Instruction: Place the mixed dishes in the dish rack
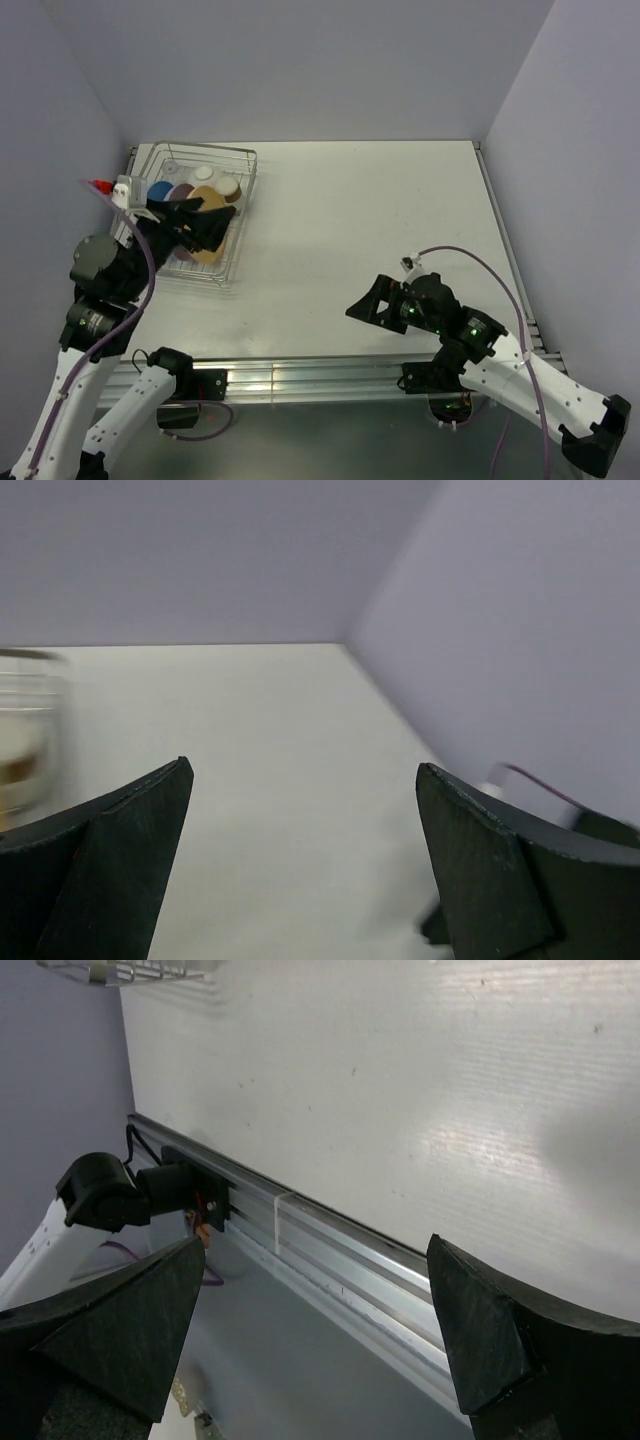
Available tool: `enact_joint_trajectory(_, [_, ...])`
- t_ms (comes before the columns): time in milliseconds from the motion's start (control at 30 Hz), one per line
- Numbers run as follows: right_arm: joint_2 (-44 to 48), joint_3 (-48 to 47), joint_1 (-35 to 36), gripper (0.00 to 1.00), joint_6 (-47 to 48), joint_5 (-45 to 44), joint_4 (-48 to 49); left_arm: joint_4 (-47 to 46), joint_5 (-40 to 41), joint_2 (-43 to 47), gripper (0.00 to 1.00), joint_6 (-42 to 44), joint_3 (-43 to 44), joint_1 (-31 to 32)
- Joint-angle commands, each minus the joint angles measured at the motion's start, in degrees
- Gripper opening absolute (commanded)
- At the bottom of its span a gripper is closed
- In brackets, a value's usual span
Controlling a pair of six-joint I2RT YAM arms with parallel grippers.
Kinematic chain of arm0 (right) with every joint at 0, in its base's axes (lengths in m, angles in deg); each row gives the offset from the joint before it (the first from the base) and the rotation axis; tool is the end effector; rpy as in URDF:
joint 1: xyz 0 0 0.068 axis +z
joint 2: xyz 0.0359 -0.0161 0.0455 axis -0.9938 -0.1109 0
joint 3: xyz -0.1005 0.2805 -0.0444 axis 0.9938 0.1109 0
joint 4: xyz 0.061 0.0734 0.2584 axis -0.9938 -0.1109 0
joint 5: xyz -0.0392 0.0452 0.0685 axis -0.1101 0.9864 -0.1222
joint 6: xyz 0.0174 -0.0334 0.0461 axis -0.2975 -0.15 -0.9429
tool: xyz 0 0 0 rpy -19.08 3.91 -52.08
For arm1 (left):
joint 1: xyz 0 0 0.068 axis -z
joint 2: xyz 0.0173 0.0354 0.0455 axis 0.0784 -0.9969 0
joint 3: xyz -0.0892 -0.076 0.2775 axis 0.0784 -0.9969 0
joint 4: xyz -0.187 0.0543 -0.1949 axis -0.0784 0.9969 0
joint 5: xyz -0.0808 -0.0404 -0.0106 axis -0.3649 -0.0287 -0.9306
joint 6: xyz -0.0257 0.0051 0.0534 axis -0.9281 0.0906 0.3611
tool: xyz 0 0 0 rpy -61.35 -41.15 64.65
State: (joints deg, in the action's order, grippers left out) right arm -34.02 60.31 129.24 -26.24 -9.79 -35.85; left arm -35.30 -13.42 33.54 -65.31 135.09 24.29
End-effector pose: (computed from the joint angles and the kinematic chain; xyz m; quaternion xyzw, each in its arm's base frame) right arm 0.0764 0.0870 0.2213 0.0720 0.8748 0.4162 0.2372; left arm 0.1138 -0.0442 0.4526 0.0008 0.6918 -0.2909 0.6609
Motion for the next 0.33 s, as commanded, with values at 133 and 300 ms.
enact_joint_trajectory(133, [-9.83, 1.25, -0.17, 1.00, 2.35, 4.15, 23.85, -55.39, -39.91, 8.04, 0.99, -45.98, -32.58, 0.25])
enact_joint_trajectory(300, [-12.12, 8.52, -0.17, 1.00, -0.45, 5.31, 40.86, -71.95, -39.91, 15.32, 0.99, -59.28, -44.76, 0.34])
